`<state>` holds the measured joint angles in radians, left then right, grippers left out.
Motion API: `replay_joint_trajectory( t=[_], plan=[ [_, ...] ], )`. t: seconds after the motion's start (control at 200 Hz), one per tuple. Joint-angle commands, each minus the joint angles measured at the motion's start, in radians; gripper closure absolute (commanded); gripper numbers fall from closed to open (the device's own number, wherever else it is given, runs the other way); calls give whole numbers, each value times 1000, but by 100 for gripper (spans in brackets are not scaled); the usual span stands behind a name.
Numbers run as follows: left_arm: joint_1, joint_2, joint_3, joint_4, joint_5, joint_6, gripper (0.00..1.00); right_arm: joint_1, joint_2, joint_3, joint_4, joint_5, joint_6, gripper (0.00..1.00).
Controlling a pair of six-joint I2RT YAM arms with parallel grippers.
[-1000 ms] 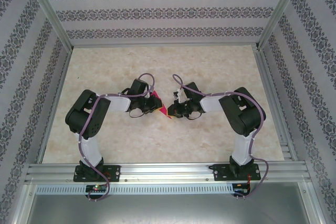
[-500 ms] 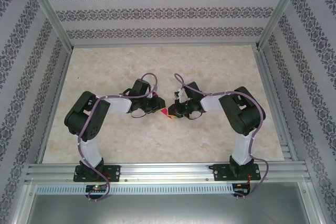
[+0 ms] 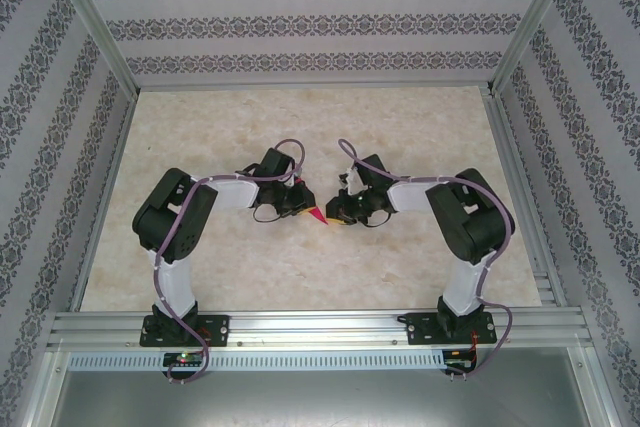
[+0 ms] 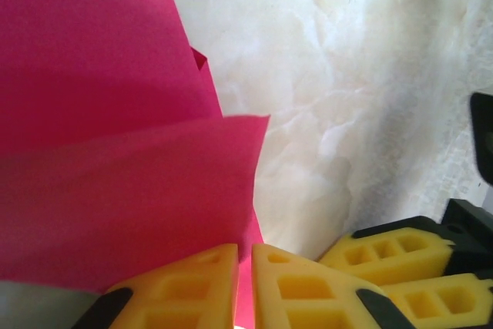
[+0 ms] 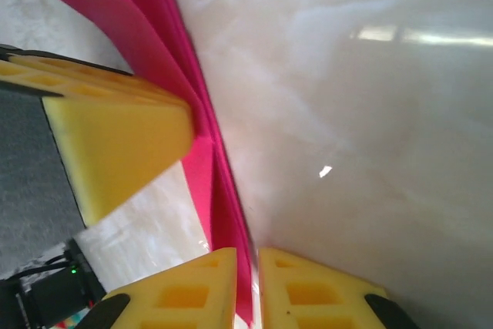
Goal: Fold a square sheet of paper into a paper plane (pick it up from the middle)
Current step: Fold the wing for the fifth time at the center of the table.
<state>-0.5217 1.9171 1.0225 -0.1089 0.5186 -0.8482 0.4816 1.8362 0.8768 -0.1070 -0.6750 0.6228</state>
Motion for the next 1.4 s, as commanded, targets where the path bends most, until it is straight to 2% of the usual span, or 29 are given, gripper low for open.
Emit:
replay_joint_trajectory(
  t=[0.0, 0.47, 0.704, 0.939, 1.259, 1.394],
  plan=[
    [-14, 36, 12, -118, -102, 21, 85, -1, -60, 3, -95, 77, -84, 84],
    [-20, 48, 29, -142, -108, 18, 87, 116, -6, 141, -158, 86, -130, 90],
    [-21, 49, 27, -143, -113, 10, 87, 113, 55, 184, -192, 118, -125, 91],
    [-20, 56, 30, -165, -129, 9, 87, 97, 78, 154, -213, 138, -133, 91],
    [-21, 66, 42, -192, -148, 14, 87, 59, 18, 60, -211, 105, -158, 92],
    [-21, 64, 49, -197, -146, 18, 87, 58, -22, 125, -219, 79, -162, 92]
  ],
)
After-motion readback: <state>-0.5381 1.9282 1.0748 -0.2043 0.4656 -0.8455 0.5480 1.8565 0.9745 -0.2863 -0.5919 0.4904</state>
